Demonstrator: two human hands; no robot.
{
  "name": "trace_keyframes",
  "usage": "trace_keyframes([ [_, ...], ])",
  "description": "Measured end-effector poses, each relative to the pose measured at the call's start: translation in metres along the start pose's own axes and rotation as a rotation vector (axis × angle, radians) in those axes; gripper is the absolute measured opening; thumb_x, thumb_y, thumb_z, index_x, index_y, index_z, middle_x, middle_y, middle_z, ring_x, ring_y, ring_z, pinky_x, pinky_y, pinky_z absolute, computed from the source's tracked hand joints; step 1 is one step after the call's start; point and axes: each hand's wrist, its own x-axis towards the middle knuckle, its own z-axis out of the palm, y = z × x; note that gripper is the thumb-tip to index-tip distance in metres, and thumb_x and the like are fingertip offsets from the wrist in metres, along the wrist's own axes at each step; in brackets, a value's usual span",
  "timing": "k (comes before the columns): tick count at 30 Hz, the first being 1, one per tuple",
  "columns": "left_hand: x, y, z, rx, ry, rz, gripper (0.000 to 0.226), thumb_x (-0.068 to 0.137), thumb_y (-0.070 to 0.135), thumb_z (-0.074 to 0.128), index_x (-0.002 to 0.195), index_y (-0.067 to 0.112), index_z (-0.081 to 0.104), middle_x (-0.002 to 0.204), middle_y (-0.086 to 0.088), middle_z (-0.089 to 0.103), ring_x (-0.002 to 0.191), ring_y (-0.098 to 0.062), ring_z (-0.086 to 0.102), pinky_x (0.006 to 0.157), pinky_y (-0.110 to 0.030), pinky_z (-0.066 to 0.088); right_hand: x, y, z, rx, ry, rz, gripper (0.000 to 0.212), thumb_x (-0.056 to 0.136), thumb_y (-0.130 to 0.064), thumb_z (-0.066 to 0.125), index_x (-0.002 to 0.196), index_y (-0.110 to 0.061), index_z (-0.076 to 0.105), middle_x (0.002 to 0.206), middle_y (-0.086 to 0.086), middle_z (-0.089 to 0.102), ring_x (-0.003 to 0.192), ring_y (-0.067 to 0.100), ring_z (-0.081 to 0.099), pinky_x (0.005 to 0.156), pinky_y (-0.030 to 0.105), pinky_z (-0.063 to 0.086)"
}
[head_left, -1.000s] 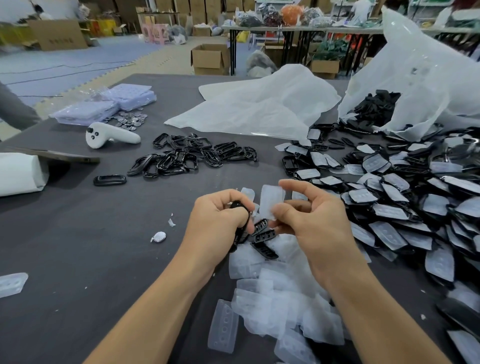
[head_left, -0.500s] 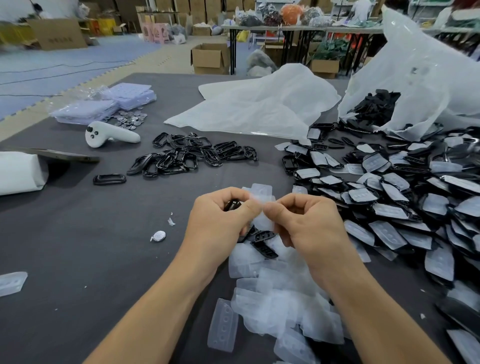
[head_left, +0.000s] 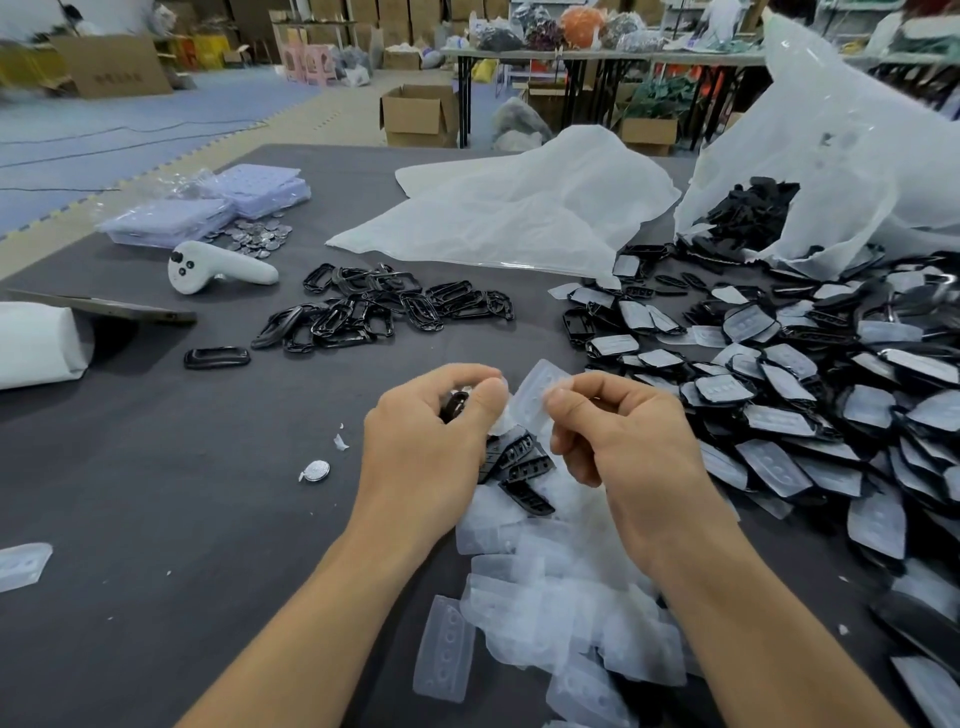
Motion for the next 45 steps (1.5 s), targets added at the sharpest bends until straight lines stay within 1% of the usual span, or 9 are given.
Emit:
trace_keyframes([
  [6, 0.000, 0.000, 0.004, -0.051, -0.067, 0.003, 0.006, 0.072, 0.041, 0.073, 0.075, 0.039, 0.078, 0.049, 0.013, 0.056, 0.046, -0.007, 0.046, 0.047, -0.020, 0.041, 0.000, 0.002, 0.001, -0.012, -0.046, -0.012, 0.019, 0.092, -0.003, 0.069, 0.074, -0.009, 0.070, 0.061, 0.012, 0.063, 0.043, 0.014, 0.044, 0.042, 0.019, 0.035],
  [13, -0.001, 0.002, 0.005, -0.106, -0.133, -0.018, 0.006, 0.074, 0.035, 0.073, 0.070, 0.032, 0.077, 0.046, 0.012, 0.053, 0.043, -0.008, 0.044, 0.045, -0.018, 0.038, 0.000, 0.002, 0.000, 0.034, 0.011, -0.088, 0.005, 0.088, 0.000, 0.074, 0.083, -0.001, 0.074, 0.060, 0.007, 0.064, 0.045, 0.008, 0.050, 0.044, 0.017, 0.038],
  [21, -0.003, 0.003, 0.004, -0.130, -0.180, -0.044, 0.006, 0.075, 0.031, 0.075, 0.070, 0.029, 0.077, 0.048, 0.009, 0.050, 0.045, -0.010, 0.040, 0.046, -0.019, 0.035, -0.001, -0.001, 0.001, -0.005, 0.022, -0.091, 0.017, 0.087, 0.001, 0.074, 0.076, -0.011, 0.078, 0.055, -0.001, 0.060, 0.047, 0.005, 0.049, 0.047, 0.012, 0.040],
  [25, -0.004, 0.003, 0.004, -0.126, -0.201, -0.036, 0.015, 0.082, 0.023, 0.080, 0.069, 0.029, 0.077, 0.047, 0.009, 0.052, 0.044, -0.009, 0.042, 0.046, -0.016, 0.036, -0.002, -0.002, 0.002, -0.023, 0.043, -0.114, 0.024, 0.089, 0.000, 0.073, 0.075, -0.018, 0.082, 0.068, -0.004, 0.073, 0.059, 0.001, 0.060, 0.059, 0.013, 0.048],
  [27, -0.003, 0.004, 0.004, -0.159, -0.203, -0.043, 0.010, 0.079, 0.025, 0.079, 0.070, 0.028, 0.078, 0.047, 0.008, 0.052, 0.044, -0.010, 0.041, 0.047, -0.016, 0.036, -0.002, -0.003, 0.002, -0.032, 0.061, -0.127, 0.027, 0.090, -0.002, 0.072, 0.075, -0.022, 0.082, 0.067, -0.006, 0.072, 0.060, 0.001, 0.060, 0.060, 0.013, 0.048],
  [32, -0.005, 0.006, 0.003, -0.166, -0.241, -0.029, 0.004, 0.074, 0.030, 0.077, 0.072, 0.028, 0.079, 0.047, 0.006, 0.053, 0.046, -0.010, 0.043, 0.049, -0.018, 0.038, -0.001, -0.005, 0.000, 0.071, 0.116, -0.080, 0.024, 0.093, -0.002, 0.069, 0.074, -0.014, 0.079, 0.064, 0.006, 0.066, 0.054, 0.013, 0.057, 0.051, 0.020, 0.048],
  [37, -0.002, 0.008, 0.002, -0.282, -0.216, -0.069, 0.011, 0.071, 0.033, 0.076, 0.075, 0.024, 0.080, 0.048, 0.002, 0.050, 0.048, -0.012, 0.041, 0.052, -0.019, 0.038, -0.006, -0.007, 0.002, 0.247, 0.025, 0.026, 0.010, 0.091, 0.008, 0.068, 0.086, -0.001, 0.069, 0.076, 0.017, 0.073, 0.063, 0.020, 0.070, 0.062, 0.024, 0.060],
  [41, -0.004, 0.009, -0.001, -0.271, -0.238, -0.010, 0.014, 0.073, 0.032, 0.078, 0.085, 0.028, 0.082, 0.053, 0.004, 0.047, 0.051, -0.014, 0.039, 0.051, -0.022, 0.036, -0.008, -0.008, 0.005, 0.254, 0.053, 0.007, 0.020, 0.085, 0.013, 0.070, 0.084, -0.005, 0.062, 0.079, 0.020, 0.073, 0.067, 0.025, 0.072, 0.066, 0.029, 0.062],
  [45, -0.005, 0.010, 0.002, -0.244, -0.107, -0.027, 0.010, 0.070, 0.033, 0.080, 0.078, 0.027, 0.080, 0.051, 0.006, 0.050, 0.049, -0.014, 0.040, 0.050, -0.022, 0.037, -0.008, -0.004, 0.007, 0.132, 0.074, -0.039, 0.024, 0.085, 0.010, 0.072, 0.076, -0.011, 0.065, 0.072, 0.013, 0.069, 0.063, 0.022, 0.068, 0.068, 0.032, 0.063],
])
